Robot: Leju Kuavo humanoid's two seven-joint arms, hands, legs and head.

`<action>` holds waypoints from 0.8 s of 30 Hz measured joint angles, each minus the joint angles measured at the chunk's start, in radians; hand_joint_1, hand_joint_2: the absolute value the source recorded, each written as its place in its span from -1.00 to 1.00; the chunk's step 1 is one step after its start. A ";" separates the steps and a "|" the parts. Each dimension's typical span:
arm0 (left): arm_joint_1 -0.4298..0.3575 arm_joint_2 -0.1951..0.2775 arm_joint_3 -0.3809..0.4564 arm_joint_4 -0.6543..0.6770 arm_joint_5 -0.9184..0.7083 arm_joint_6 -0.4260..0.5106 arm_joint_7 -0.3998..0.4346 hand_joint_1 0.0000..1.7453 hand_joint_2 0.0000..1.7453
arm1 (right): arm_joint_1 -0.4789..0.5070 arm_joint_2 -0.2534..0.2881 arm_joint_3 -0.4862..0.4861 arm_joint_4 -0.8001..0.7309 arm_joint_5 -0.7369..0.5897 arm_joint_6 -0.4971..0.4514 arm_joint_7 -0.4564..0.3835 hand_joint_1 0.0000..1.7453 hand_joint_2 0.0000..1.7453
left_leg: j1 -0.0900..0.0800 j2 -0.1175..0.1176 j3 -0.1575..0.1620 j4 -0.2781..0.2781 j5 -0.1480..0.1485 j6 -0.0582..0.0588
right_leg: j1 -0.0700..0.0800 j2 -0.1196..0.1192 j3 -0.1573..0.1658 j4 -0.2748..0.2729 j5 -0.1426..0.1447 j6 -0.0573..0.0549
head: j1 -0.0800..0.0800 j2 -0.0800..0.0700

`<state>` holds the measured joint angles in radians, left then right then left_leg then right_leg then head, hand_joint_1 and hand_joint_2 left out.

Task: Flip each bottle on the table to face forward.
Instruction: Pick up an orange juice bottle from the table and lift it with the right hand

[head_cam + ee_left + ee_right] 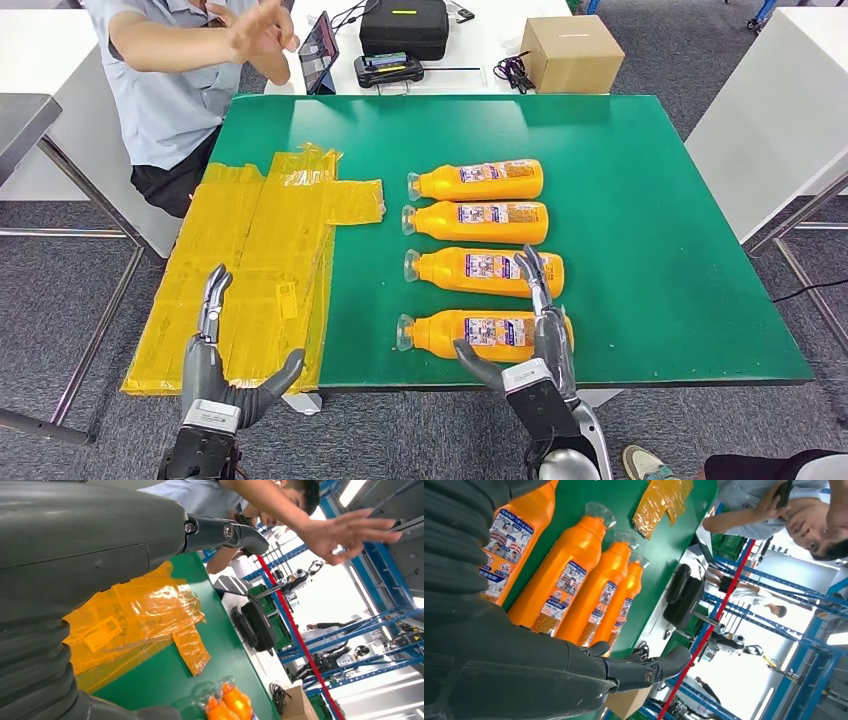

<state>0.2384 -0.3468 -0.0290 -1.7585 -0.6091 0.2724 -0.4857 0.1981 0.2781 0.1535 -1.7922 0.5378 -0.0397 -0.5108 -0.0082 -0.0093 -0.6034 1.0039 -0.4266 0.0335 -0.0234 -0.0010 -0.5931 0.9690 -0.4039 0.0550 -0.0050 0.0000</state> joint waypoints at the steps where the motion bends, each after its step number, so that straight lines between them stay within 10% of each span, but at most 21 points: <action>1: -0.001 0.000 -0.001 0.001 -0.002 0.000 0.000 -1.00 1.00 | 0.001 0.000 -0.001 0.000 -0.002 0.000 0.000 -1.00 1.00 | 0.000 0.000 0.000 0.000 0.000 0.000 | 0.000 0.000 0.000 0.000 0.000 0.000 | 0.000 0.000; 24: -0.155 0.002 -0.168 0.170 -0.057 -0.036 0.059 -1.00 1.00 | -0.029 -0.022 -0.065 -0.025 0.146 0.035 0.048 -1.00 1.00 | 0.000 0.001 0.001 0.000 0.000 0.000 | 0.000 0.000 0.000 0.000 0.001 0.000 | -0.001 0.000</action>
<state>0.0833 -0.3443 -0.1975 -1.5887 -0.6658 0.2363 -0.4268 0.1694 0.2565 0.0890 -1.8172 0.6841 -0.0050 -0.4624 -0.0084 -0.0087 -0.6029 1.0042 -0.4264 0.0337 -0.0235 -0.0009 -0.5928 0.9689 -0.4032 0.0553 -0.0055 0.0000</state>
